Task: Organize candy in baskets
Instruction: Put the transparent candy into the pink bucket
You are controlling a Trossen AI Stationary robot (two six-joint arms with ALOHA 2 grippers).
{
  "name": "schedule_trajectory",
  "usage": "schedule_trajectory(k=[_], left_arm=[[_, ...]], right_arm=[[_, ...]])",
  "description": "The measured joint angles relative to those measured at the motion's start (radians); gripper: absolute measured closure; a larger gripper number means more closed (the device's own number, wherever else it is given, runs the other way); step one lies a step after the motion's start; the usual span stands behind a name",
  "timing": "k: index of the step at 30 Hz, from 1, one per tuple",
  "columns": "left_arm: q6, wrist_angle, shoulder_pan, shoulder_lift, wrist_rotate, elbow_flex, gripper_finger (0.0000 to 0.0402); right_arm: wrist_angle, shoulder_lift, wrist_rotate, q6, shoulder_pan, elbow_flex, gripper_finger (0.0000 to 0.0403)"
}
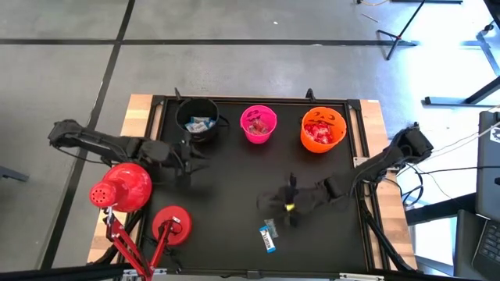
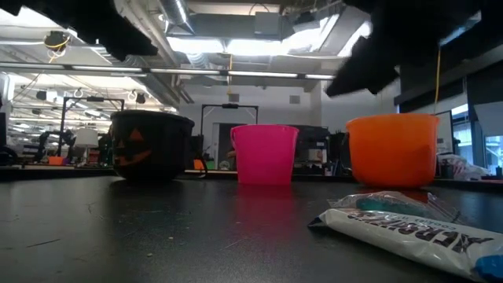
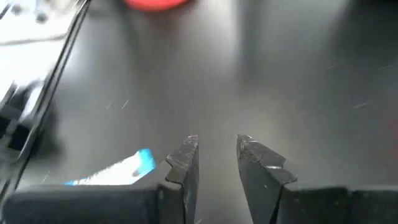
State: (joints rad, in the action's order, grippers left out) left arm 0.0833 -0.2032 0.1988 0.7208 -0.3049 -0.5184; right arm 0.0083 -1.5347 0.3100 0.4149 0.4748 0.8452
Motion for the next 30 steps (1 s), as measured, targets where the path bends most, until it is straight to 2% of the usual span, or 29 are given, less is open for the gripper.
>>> schedule_trajectory(k=[7, 10, 15, 19, 22, 26, 30], left_arm=[[-0.022, 0.207, 0.093, 0.159, -0.043, 0.006, 0.0278], [-0.065, 0.320, 0.134, 0.222, -0.046, 0.006, 0.0278], [-0.097, 0.441, 0.167, 0.316, -0.074, 0.006, 0.0278], [-0.070, 0.461, 0.170, 0.371, -0.075, 0.006, 0.0278], [-0.035, 0.463, 0.171, 0.407, -0.078, 0.006, 0.0278], [-0.008, 0.488, 0.171, 0.458, -0.094, 0.006, 0.0278], [-0.005, 0.517, 0.171, 0.503, -0.103, 0.006, 0.0278]], right_arm=[[0.001, -0.131, -0.092, 0.020, 0.079, 0.000, 0.0296], [0.041, -0.167, -0.141, 0.050, 0.091, 0.000, 0.0282], [0.120, -0.207, -0.172, 0.077, 0.088, 0.000, 0.0209], [0.136, -0.234, -0.172, 0.077, 0.088, 0.000, 0.0144], [0.153, -0.259, -0.168, 0.078, 0.088, 0.000, 0.0114], [0.189, -0.301, -0.169, 0.075, 0.088, 0.000, 0.0107], [0.189, -0.327, -0.138, 0.075, 0.089, 0.004, 0.0137]])
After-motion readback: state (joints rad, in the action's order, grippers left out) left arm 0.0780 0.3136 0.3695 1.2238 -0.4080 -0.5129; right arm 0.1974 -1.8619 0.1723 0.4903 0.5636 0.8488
